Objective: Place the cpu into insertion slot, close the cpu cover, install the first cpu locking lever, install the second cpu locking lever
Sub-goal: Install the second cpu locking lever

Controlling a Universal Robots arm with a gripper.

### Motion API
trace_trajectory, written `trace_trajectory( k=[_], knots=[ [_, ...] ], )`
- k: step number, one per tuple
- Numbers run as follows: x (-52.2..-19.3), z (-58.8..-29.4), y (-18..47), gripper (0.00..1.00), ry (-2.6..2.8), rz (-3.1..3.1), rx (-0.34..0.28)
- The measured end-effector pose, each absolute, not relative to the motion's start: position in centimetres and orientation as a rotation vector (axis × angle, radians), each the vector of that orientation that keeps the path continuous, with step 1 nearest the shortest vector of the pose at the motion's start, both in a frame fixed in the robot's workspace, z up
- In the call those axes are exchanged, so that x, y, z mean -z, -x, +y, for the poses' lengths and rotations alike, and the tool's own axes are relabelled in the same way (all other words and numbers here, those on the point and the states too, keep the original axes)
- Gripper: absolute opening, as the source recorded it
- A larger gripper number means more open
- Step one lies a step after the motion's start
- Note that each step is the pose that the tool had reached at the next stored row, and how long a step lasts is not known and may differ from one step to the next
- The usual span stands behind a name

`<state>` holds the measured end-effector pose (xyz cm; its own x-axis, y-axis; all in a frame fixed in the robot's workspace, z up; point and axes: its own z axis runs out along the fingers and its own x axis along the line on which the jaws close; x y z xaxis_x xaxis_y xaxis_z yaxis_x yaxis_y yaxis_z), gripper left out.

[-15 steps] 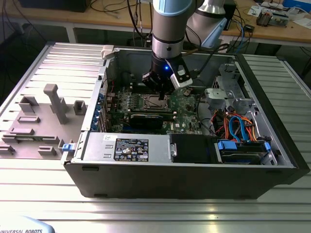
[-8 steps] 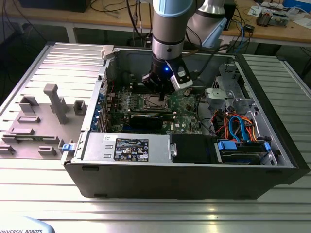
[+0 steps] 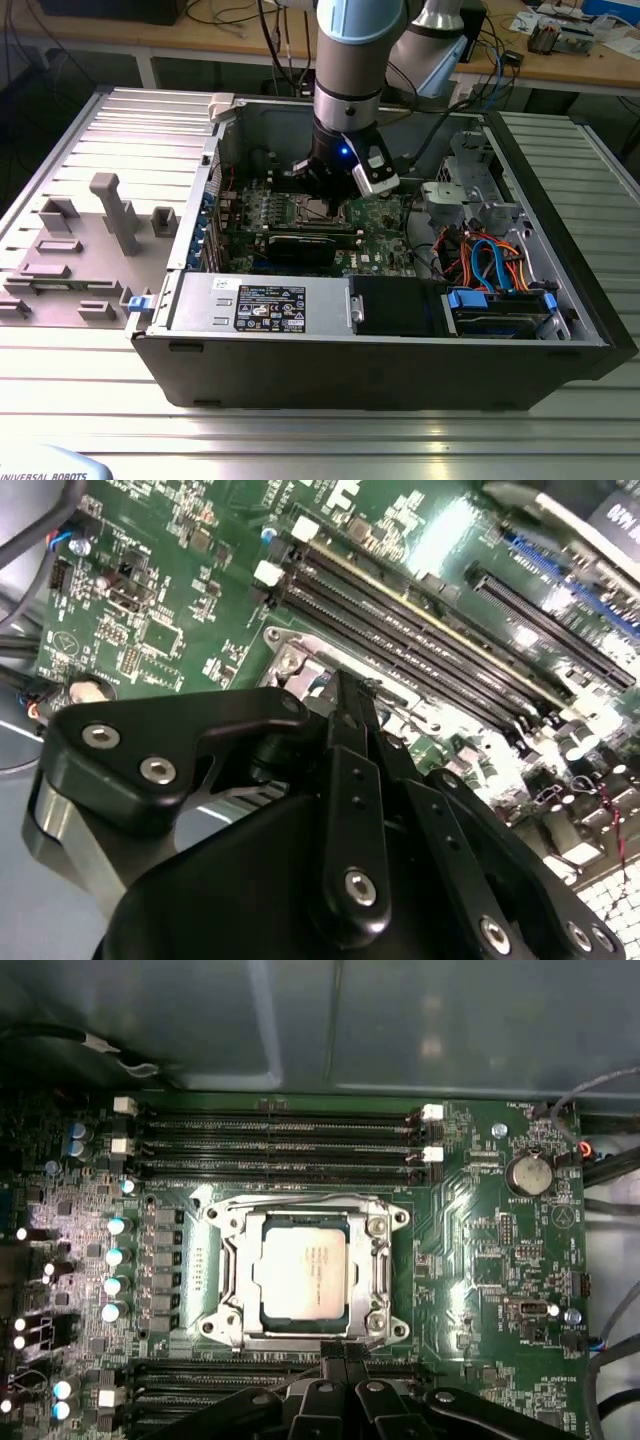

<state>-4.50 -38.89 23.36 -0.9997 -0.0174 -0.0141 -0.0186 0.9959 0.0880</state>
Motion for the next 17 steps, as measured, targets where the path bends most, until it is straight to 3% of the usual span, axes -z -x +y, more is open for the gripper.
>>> trace_trajectory(
  k=[7,17],
  knots=[
    [-23.2,-40.3,5.4,0.11,0.027,3.127,-0.219],
    [-22.6,-40.8,7.7,0.11,0.027,3.129,-0.237]
  ],
)
